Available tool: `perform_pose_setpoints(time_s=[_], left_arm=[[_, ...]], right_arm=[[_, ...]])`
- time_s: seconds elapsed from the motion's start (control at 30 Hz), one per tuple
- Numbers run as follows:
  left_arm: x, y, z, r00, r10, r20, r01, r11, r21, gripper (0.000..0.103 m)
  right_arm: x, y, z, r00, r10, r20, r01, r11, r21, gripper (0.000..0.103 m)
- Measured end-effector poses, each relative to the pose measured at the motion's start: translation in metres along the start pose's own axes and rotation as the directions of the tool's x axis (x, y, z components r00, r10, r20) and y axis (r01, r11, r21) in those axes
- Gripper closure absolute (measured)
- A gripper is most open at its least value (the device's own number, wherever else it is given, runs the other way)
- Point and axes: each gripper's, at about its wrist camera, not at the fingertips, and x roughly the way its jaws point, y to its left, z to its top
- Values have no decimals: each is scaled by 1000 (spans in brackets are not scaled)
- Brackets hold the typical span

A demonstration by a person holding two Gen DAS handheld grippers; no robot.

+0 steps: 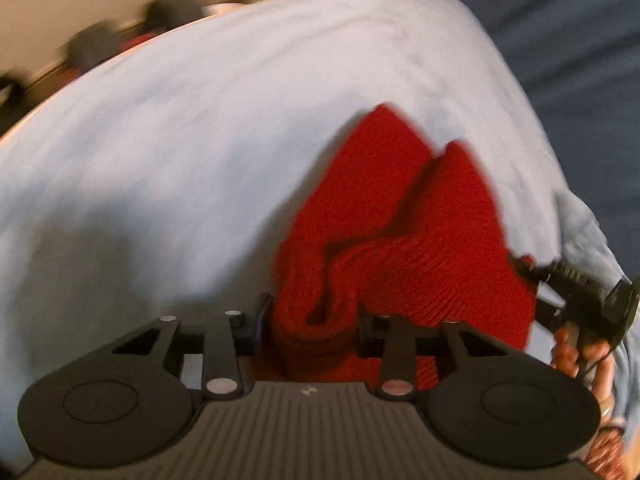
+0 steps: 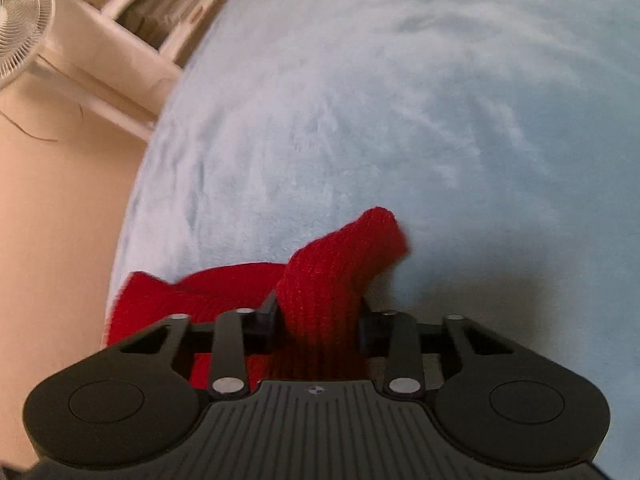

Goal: Fold small clothes

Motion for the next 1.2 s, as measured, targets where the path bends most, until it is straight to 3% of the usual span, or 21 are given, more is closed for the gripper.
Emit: perform_pose_setpoints(time_s=[0.07,0.17,0.27,0.37,0.4,0.47,0.53,0.57,0.63,0.77,0.8,0.83,0.87,0.9,1.03,1.13,1.17,1.2], left_arm=[[17,-38,36,1000,7,-14,-4,983,182,61],[58,-112,81,1000,-9,-19,16,890,456,61],[102,-176,101,995,-33,-94,84,788,610,61],[117,-200,96,997,10,-82,48,740,671,54],[113,-195,98,998,9,-64,37,740,672,45],[93,-169,102,999,-35,-13,36,780,625,32],[71,-143,115,995,-95,-2,79,824,560,28],[64,-133,116,992,-124,-21,116,834,539,29],[55,-122,112,987,-151,-48,153,831,534,29],[74,-128,93,994,-95,-59,112,811,574,29],[85,-129,90,996,-70,-64,94,818,567,29],[93,-129,87,997,-37,-70,69,827,558,37],[98,-128,84,997,-15,-73,52,837,545,77],[96,-128,83,998,-26,-57,52,844,534,85],[46,-114,83,992,-120,46,82,866,493,87],[77,-99,92,1000,-14,0,12,880,474,82],[88,-97,93,1000,2,-20,8,881,474,70],[91,-95,94,1000,-3,-24,14,889,458,64]], right_arm=[[-43,-29,-26,995,-5,102,-4,996,87,82],[-97,-74,-105,972,-36,233,-28,965,263,83],[-111,-84,-203,936,-86,342,-64,912,405,82],[-103,-69,-251,895,-145,422,-87,871,484,66],[-102,-66,-252,882,-182,434,-63,869,492,57],[-100,-64,-239,889,-190,416,-29,884,467,48],[-106,-69,-222,904,-149,400,-37,906,421,43],[-110,-72,-217,903,-143,405,-39,912,408,43],[-114,-74,-209,906,-140,400,-31,919,392,42],[-118,-75,-206,901,-158,404,-32,905,424,42],[-118,-74,-207,900,-162,404,-27,906,423,41],[-121,-75,-211,899,-165,405,-21,909,417,40],[-123,-74,-211,900,-167,403,-13,913,409,40],[-124,-73,-211,900,-166,402,-10,917,399,40],[-138,-71,-205,891,-132,434,-35,933,358,40],[-136,-70,-190,890,-135,435,-9,950,313,39],[-135,-69,-183,895,-134,425,4,956,293,37],[-135,-70,-173,899,-130,419,15,964,267,29]])
